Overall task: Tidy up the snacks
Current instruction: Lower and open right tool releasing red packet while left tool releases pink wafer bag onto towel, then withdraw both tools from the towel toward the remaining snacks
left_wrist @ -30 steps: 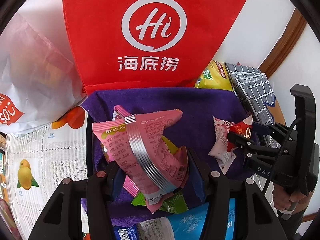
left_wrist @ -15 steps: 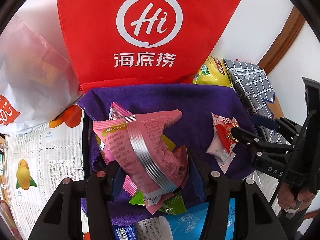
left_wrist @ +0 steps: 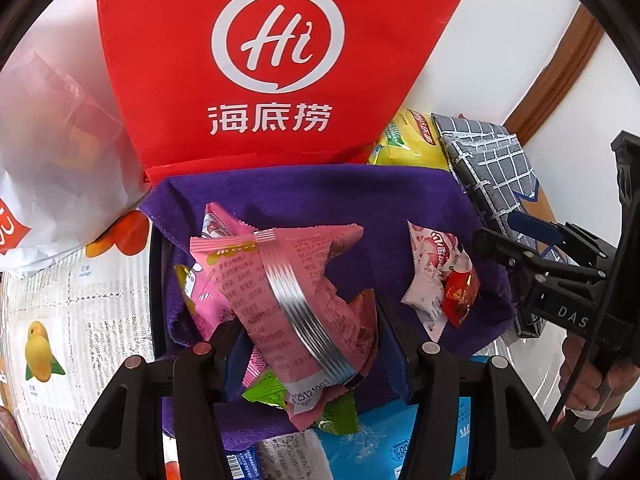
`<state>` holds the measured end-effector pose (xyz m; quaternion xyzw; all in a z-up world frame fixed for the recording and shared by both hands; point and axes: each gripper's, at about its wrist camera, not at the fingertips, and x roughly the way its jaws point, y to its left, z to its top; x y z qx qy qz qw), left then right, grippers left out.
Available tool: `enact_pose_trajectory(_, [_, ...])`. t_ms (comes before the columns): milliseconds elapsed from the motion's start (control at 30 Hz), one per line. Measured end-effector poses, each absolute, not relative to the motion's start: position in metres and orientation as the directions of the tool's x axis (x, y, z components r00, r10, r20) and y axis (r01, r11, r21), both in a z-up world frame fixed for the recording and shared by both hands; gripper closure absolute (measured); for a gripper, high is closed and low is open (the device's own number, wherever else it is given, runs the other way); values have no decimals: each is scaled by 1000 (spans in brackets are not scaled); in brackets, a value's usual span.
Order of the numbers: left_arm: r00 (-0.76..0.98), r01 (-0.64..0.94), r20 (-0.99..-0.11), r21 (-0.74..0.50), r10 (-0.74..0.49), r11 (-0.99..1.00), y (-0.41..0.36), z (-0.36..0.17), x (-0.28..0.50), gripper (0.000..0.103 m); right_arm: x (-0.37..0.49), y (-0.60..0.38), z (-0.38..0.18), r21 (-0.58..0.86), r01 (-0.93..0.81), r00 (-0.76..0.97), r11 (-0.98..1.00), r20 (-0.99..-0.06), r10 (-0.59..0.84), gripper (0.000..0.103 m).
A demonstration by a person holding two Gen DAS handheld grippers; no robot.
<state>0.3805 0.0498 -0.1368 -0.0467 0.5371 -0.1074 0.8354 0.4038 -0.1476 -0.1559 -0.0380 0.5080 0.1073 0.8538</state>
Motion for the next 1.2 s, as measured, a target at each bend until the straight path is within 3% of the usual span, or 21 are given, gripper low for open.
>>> enact_pose_trajectory(733, [402, 160, -877, -218, -265, 963, 48, -129, 380, 49, 400, -148, -148, 41, -212, 477, 976, -868, 140, 35])
enact_pose_trajectory(867, [407, 176, -861, -253, -304, 951, 48, -122, 378, 35, 400, -148, -146, 44, -212, 480, 976, -865, 143, 35])
enact_pose_trajectory(1200, [430, 170, -858, -228, -280, 959, 50, -110, 373, 34, 393, -144, -133, 56, -221, 498, 974, -852, 162, 35])
